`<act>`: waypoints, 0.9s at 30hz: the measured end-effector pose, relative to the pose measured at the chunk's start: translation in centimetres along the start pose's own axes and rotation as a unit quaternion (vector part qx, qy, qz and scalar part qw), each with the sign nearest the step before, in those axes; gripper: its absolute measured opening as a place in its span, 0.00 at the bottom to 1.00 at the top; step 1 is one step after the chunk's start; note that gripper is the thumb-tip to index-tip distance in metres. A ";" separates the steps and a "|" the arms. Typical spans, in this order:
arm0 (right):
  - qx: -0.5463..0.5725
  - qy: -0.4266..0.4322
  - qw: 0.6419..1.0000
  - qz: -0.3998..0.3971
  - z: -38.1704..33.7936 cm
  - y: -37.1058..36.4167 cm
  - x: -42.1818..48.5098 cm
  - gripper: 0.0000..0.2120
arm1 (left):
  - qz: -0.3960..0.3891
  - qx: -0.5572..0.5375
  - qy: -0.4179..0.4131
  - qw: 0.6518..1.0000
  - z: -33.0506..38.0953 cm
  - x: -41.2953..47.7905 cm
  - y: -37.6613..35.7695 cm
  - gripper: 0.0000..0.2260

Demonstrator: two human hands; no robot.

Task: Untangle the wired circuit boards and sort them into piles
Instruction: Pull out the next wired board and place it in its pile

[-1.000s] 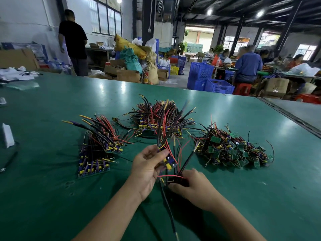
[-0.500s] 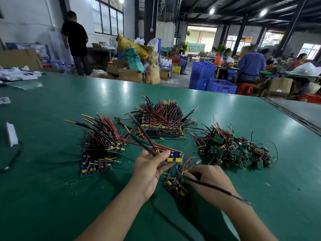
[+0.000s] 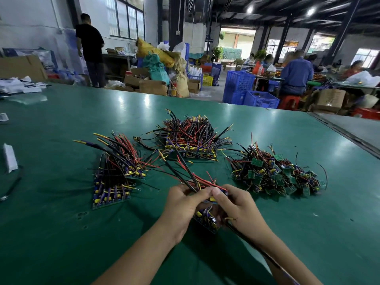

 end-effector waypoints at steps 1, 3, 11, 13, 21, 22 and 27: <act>0.005 0.000 1.000 0.003 0.1 0.2 0.1 0.18 | -0.003 0.001 -0.001 1.000 0.1 0.0 0.0 0.02; 0.042 -0.003 0.999 -0.002 0.1 0.5 0.1 0.19 | -0.015 -0.002 -0.004 1.000 0.2 -0.1 0.0 0.03; 0.130 -0.050 0.987 -0.082 0.2 1.1 -0.2 0.12 | -0.066 -0.028 0.046 0.996 0.6 0.1 0.6 0.08; 0.145 -0.064 0.982 -0.098 0.1 1.1 -0.3 0.13 | -0.072 -0.039 0.057 0.995 0.7 0.1 0.7 0.14; 0.263 -0.102 0.950 -0.135 0.1 0.5 -0.4 0.13 | -0.077 -0.088 0.080 0.990 0.3 0.3 0.9 0.13; 0.286 -0.098 0.944 -0.133 0.0 0.3 -0.4 0.13 | -0.081 -0.106 0.078 0.988 0.4 0.3 0.9 0.11; 0.270 -0.094 0.955 -0.082 0.0 0.2 -0.1 0.14 | -0.018 -0.093 0.041 0.995 0.6 1.0 1.3 0.06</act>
Point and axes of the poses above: each hand's wrist, its own x-axis towards the middle knuckle, its own y-axis out of the back of the hand, z = x × y, the point moved 1 cm from there along x, towards the middle knuckle, and after that the axes turned 14 degrees about -y, right-handed, at the moved point
